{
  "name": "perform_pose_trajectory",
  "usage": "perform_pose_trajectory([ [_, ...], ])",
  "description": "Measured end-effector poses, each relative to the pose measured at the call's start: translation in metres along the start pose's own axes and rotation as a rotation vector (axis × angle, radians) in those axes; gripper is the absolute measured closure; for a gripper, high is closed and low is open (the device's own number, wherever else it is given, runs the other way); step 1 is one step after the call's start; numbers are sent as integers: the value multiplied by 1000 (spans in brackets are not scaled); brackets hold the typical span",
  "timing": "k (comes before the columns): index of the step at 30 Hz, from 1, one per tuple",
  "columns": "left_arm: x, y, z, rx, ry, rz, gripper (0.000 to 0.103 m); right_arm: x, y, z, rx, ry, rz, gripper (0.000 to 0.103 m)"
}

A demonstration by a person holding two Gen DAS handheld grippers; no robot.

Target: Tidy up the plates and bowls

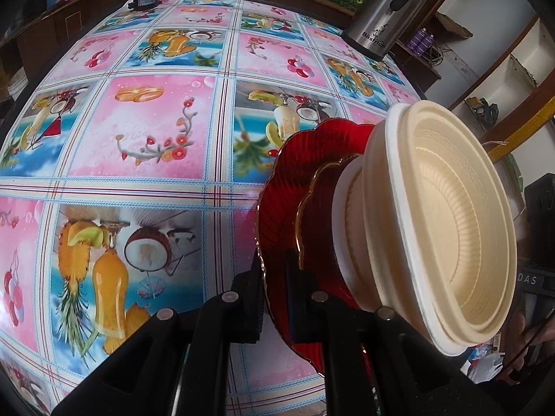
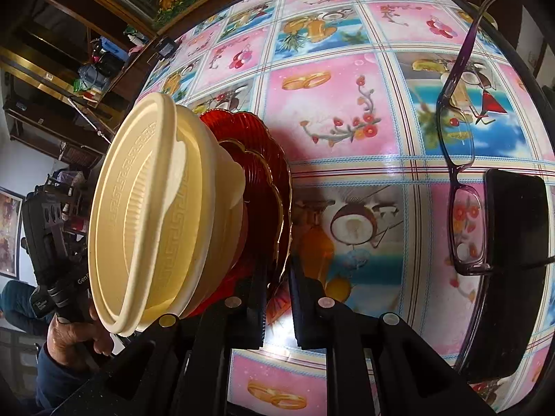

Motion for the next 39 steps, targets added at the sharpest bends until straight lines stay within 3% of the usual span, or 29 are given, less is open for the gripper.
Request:
perform_pose_trajectory([
  [13,-4,-4,5,16,5,9,94,-3,1,-4,-2,-3,-18,88],
  [18,-7,-7,12,24,19,15,83,-2,-1,0,0,-5,-29,88],
  [39,3,-33,40,68,33,-2,65,3,-23,24,59,1,-59,84],
])
Point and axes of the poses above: each gripper's, at about its wrist camera, not at the fingertips, and z roughly against the way its jaws point, x to its right, y to its top, the point moved 9 cm from there along -z, roughly the way its jaws point, and after that the axes turned 12 degrees about -y, right-handed, at the moved point
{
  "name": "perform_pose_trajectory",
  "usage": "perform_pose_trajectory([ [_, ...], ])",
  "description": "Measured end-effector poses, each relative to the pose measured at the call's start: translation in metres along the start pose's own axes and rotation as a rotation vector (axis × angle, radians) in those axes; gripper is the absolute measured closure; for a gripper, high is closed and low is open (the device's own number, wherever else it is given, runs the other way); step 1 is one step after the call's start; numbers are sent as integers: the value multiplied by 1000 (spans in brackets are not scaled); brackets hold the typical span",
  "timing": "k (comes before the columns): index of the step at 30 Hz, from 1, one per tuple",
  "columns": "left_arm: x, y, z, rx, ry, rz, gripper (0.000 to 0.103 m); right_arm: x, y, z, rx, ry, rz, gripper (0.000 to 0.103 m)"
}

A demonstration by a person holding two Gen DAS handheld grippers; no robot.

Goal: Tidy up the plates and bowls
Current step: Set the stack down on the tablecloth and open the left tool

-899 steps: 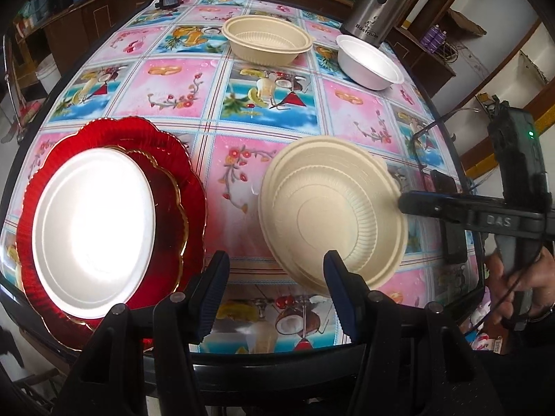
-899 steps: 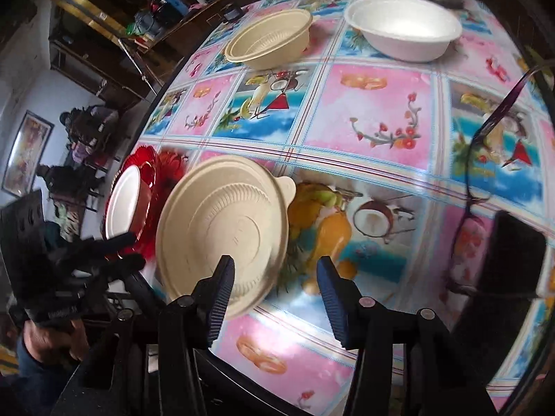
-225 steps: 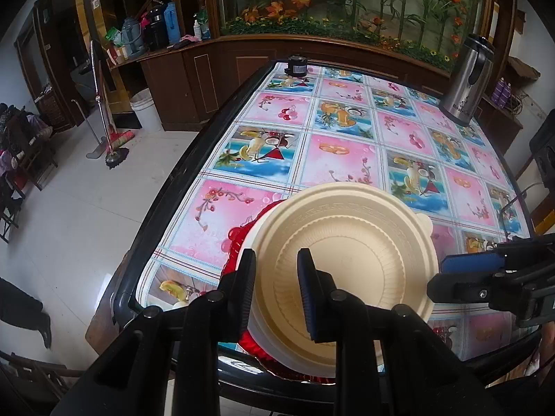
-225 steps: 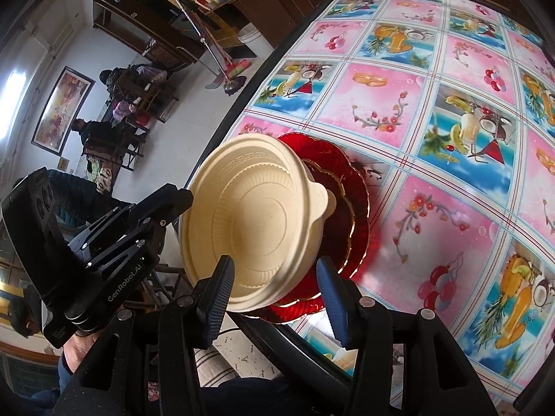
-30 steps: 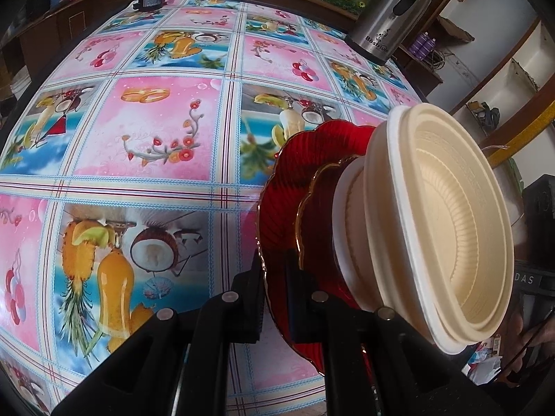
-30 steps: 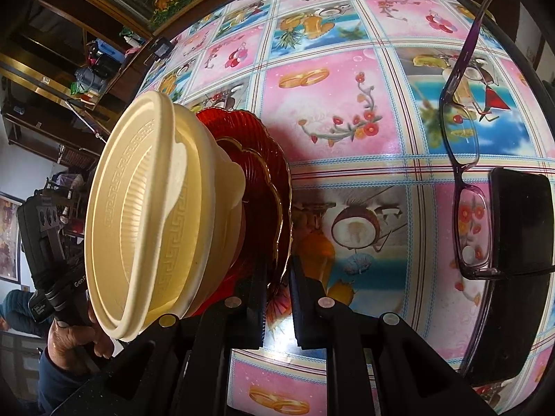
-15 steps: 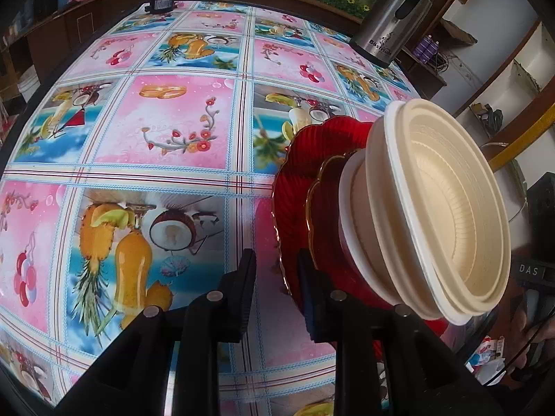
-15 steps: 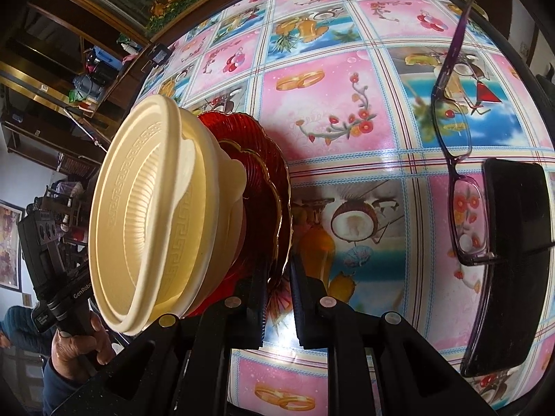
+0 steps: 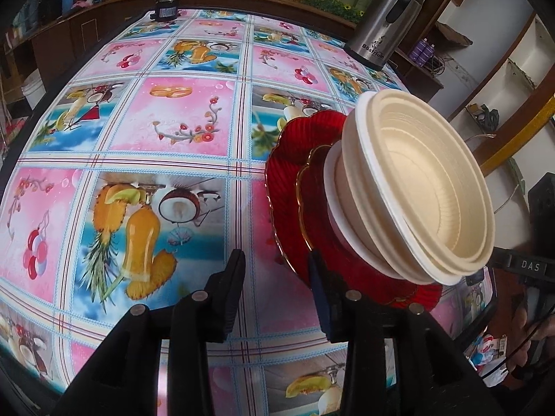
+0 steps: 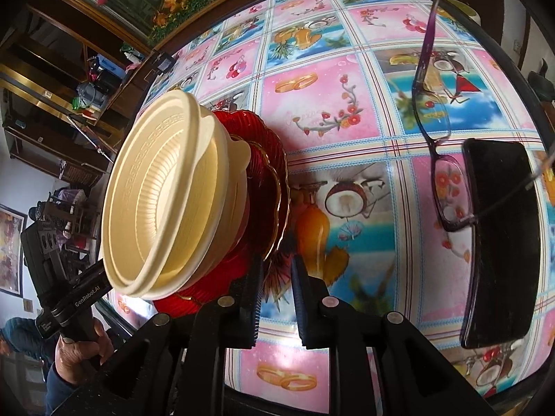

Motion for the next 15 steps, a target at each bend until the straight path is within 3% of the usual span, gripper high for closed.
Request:
perform_pose_trajectory([
  [13,1,-22,21,41,16,9,47,16,-27,-9,-31,-18,-14,84],
  [15,-1,-25,23,47,30,7,36,18,-30,-11,-35,-19,-17,81],
])
Point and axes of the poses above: each gripper's, at about its wrist camera, not at the fingertips, and z roughly against the way its jaws point, x to its right, y to its top, the point moved 9 cm from there along -z, roughly the way its jaws point, and after that the axes turned 12 degrees about -y, right-handed, at the moved point
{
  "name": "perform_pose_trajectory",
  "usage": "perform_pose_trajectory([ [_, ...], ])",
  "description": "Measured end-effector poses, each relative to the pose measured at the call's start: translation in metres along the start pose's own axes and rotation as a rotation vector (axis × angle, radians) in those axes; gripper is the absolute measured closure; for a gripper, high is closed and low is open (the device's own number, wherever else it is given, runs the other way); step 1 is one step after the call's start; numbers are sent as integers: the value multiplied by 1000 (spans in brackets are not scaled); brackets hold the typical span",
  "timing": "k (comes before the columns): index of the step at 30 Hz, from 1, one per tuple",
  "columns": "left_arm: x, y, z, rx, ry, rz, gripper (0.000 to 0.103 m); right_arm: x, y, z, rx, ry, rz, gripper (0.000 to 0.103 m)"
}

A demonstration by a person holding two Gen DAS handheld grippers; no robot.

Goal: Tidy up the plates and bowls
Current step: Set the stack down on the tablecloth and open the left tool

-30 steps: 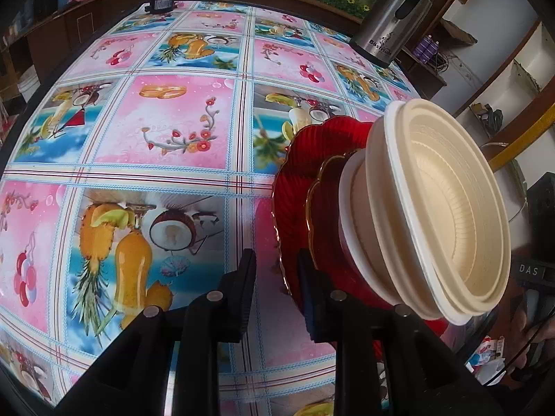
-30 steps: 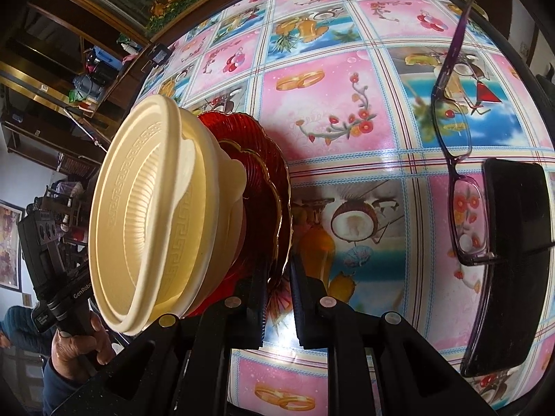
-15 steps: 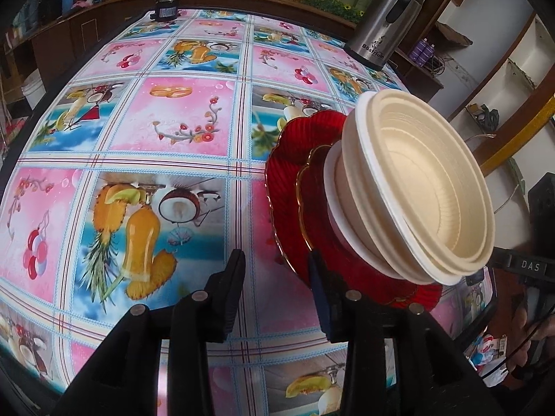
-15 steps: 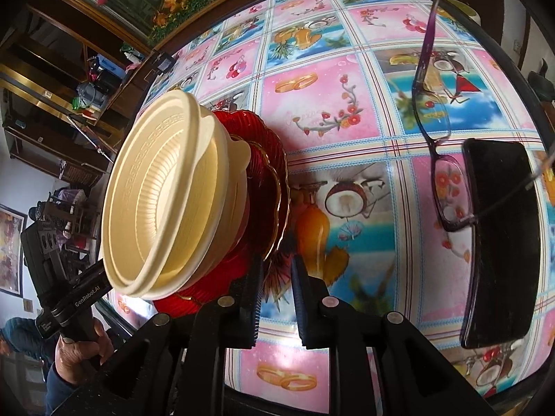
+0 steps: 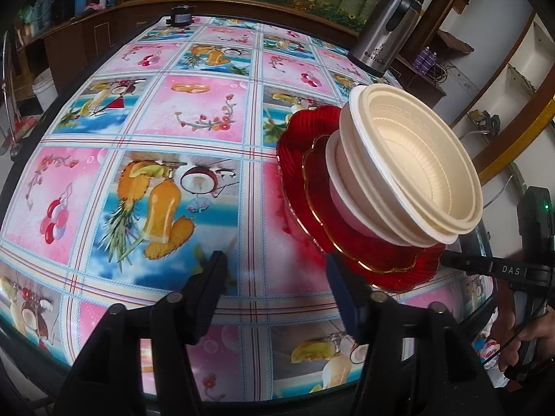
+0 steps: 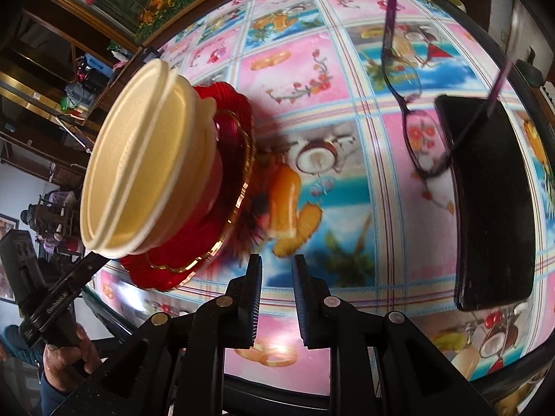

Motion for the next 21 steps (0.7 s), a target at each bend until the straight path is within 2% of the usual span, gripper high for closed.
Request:
perform_pose_trajectory([
  [3,2,-3,7,26,17,-14,22,2,-4,-2,2,-7,-3,76],
  [5,3,-3,11,46,24,-25,16,3,-5,-4,6,-22,1,69],
  [6,4,-3,12,54,25,-32,13,3,-4,-4,8,-26,1,61],
  [9,5,-5,16,67,45,-53,7,2,-4,-4,29,-46,13,52],
  [13,5,-10,13,38,55,-56,2,6,-1,-5,56,-81,6,23],
  [17,1,-12,13,23,78,-49,2,9,4,-8,103,-143,42,19],
  [21,-5,-9,21,51,92,-35,2,15,9,-10,158,-205,71,15],
])
Point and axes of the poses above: each gripper's, at about its wrist camera, not at the fingertips, and z roughly against the way its jaws point, x to its right, y to its top, the point moved 9 cm from there along -z, roughly the way its jaws point, and after that the axes turned 12 degrees about -y, right-handed, at the moved point
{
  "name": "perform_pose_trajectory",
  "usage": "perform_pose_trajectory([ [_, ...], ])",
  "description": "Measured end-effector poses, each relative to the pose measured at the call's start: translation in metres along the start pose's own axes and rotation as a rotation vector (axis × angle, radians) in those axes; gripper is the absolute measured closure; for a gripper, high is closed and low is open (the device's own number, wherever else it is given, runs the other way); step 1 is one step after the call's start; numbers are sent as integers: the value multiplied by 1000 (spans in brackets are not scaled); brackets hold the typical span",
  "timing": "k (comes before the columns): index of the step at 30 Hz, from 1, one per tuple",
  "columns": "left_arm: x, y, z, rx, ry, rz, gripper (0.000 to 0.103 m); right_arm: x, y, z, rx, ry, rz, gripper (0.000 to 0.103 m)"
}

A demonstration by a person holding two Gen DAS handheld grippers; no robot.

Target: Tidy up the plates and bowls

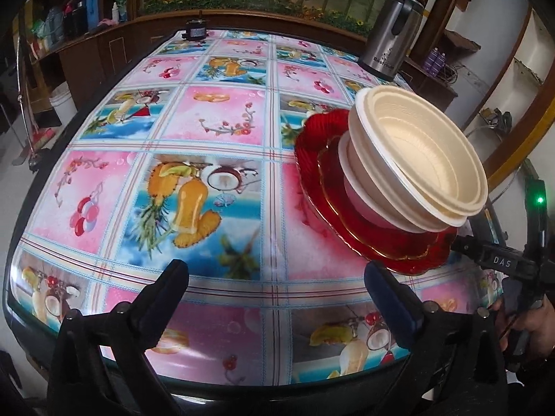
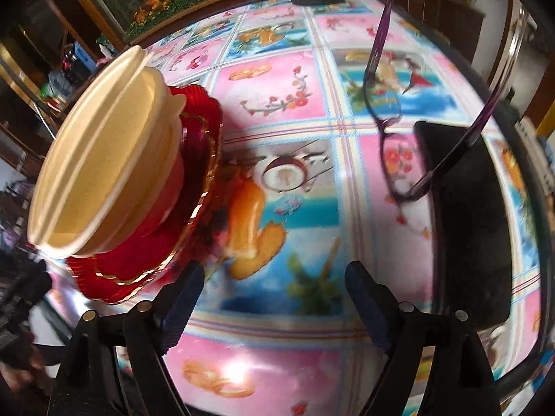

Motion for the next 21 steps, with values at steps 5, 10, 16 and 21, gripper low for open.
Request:
perform_pose_trajectory([
  [5,-14,11,2,23,62,18,2,8,11,-8,62,-47,4,7],
  [10,-31,22,-2,21,122,45,2,-2,22,-18,98,-101,78,0],
  [16,-45,42,6,32,313,7,2,-4,31,-24,112,-147,118,1],
  [21,-48,57,12,54,294,5,2,-5,38,-28,133,-152,133,1],
])
Point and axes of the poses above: each gripper's, at about its wrist camera, not at the fingertips, and z roughly against the way its jaws point, x to its right, y to its top, the point moved 9 cm from there along -z, roughly the way its jaws point, and after that the axes turned 12 degrees about -y, right-handed, at the moved point
